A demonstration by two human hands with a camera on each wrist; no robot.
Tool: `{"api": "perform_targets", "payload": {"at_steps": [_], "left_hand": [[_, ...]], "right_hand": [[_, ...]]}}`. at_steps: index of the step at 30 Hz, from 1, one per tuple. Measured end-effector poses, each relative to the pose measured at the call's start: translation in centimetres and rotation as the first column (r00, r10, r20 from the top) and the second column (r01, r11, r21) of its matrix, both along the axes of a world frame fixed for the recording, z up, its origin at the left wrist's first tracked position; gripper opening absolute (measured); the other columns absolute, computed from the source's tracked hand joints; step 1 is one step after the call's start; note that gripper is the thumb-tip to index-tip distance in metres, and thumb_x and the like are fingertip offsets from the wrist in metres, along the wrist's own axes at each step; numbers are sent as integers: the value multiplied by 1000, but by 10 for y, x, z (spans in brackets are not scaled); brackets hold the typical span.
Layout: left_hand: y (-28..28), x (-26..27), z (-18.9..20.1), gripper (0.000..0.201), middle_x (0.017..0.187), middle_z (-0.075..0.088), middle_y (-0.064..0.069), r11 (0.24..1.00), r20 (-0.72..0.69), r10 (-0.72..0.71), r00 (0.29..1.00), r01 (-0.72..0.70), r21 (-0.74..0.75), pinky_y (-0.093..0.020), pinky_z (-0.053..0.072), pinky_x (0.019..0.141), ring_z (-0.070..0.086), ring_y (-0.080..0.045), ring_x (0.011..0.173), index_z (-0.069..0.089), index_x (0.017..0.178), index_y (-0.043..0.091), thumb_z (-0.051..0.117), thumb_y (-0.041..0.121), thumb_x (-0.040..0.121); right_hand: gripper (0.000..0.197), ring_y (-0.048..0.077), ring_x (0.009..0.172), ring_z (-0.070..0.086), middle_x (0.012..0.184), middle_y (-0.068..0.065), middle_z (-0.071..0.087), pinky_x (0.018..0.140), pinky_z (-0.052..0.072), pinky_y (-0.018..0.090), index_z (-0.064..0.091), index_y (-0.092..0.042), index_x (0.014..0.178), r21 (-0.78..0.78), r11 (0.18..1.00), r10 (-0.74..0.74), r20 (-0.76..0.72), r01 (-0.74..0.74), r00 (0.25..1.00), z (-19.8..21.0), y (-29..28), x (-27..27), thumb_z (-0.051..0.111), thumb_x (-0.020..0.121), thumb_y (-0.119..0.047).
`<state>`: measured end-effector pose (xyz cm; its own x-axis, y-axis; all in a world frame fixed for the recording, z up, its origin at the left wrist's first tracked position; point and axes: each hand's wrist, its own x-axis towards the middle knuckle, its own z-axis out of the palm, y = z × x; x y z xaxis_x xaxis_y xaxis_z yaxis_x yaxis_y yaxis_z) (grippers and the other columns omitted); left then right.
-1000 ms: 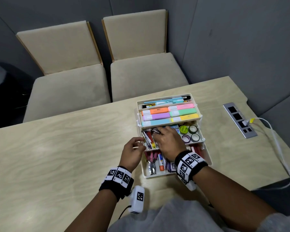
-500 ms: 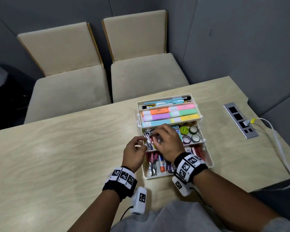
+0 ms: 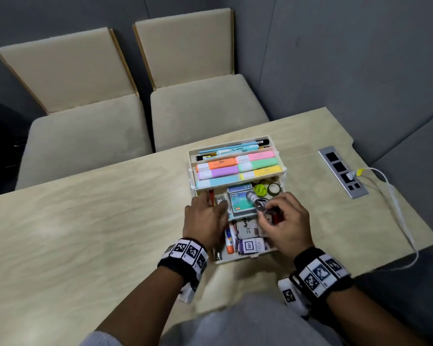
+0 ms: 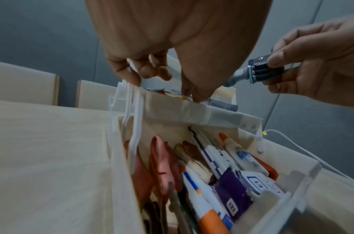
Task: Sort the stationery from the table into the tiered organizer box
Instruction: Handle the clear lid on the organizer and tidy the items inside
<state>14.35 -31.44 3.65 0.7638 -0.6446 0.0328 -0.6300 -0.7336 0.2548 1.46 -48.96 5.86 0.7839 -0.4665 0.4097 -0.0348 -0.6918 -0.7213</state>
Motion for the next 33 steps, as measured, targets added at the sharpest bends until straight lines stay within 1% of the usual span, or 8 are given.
{"api": "perform_targets", "payload": {"at_steps": [3,6,11,15,22,26,28,33], "left_hand": [[-8,2,5,23,116,45,-3,998,3,17,1000,-17,63,-41,45,81,46,-28,103,61,110,35,51,45,91],[-12,9,7,18,102,54,-5,998,3,10,1000,-10,55,-38,48,68,53,-30,90,65,97,27,62,37,82],[-16,17,10,7,69,62,-4,995,45,-13,999,8,97,-34,41,52,60,-33,57,63,75,18,70,20,77],[-21,22,13,15,63,61,-2,992,40,-6,999,1,126,-26,36,44,57,-31,46,63,63,16,77,14,64],[-23,22,20,8,71,66,-3,985,22,33,999,-37,171,-26,32,48,65,-33,56,69,72,17,74,15,67],[-18,23,18,19,90,68,-3,984,-7,35,999,-33,173,-31,37,56,67,-36,79,67,100,22,59,19,83],[-12,20,17,25,95,68,-2,994,-57,45,997,-39,103,-33,44,59,66,-36,82,63,110,26,55,25,86],[-14,8,16,25,93,61,-2,998,-146,-3,989,11,54,-34,51,67,63,-29,83,68,100,27,51,41,86]], "right_hand": [[19,9,76,60,88,-1,57,66,56,31,66,-9,82,21,1000,16,8,-16,1000,-1,2,-1,81,73,-2],[19,5,75,58,88,0,58,70,53,18,67,-7,82,8,998,57,4,-57,998,-1,6,1,82,72,-1],[13,17,77,58,90,4,57,69,54,32,69,-8,88,-68,980,182,-73,-187,981,-2,12,10,77,79,-11],[12,19,79,55,88,6,56,71,50,31,70,-7,90,-162,943,273,-118,-290,955,-3,23,18,77,81,-11],[7,21,82,51,88,5,54,69,49,37,68,-8,89,-207,911,315,-211,-357,925,-12,36,30,68,84,-13],[8,20,81,52,88,5,54,68,50,35,69,-8,89,-198,922,288,-224,-333,931,-11,39,31,69,81,-11],[10,20,80,53,87,5,55,68,49,33,69,-8,87,-190,940,249,-181,-282,951,-7,38,28,72,78,-9],[13,17,75,57,90,4,55,67,52,24,66,-8,82,-118,992,43,-92,-54,995,-3,17,15,74,71,-5]]}}
